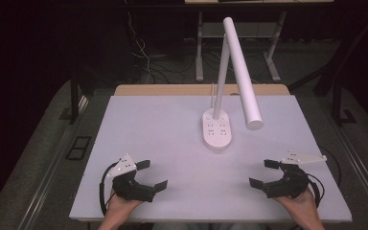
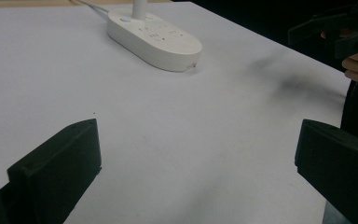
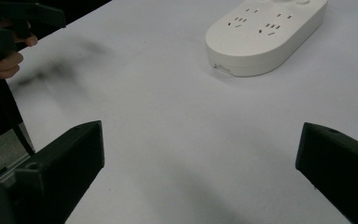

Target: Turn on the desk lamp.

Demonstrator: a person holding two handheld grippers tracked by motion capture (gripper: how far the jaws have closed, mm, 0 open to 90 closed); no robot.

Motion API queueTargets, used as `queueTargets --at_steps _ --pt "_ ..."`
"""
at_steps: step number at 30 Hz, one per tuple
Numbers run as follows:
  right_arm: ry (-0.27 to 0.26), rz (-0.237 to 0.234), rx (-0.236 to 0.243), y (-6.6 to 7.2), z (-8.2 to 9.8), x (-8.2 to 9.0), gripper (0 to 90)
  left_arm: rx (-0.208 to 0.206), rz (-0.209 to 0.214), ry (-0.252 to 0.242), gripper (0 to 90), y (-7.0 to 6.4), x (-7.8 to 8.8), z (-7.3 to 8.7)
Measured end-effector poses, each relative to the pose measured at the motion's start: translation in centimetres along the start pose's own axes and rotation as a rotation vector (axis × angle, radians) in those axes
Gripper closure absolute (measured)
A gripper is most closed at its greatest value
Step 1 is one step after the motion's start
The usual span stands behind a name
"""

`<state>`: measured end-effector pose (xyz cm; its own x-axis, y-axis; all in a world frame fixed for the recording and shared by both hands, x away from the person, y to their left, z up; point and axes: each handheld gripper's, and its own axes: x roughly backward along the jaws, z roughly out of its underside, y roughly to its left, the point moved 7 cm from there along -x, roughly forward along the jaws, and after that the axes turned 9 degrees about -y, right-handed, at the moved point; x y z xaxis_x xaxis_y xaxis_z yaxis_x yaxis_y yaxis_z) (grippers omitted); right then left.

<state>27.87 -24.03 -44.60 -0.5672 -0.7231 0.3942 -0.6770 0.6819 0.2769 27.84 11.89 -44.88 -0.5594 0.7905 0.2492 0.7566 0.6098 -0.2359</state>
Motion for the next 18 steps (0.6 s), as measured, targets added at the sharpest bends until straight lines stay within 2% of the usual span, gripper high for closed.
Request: queueTargets --at_steps 18 --pt "0.007 -0.009 -0.027 -0.14 0.09 0.42 0.9 -0.004 0.007 0.007 0.0 -0.17 -0.18 0.07"
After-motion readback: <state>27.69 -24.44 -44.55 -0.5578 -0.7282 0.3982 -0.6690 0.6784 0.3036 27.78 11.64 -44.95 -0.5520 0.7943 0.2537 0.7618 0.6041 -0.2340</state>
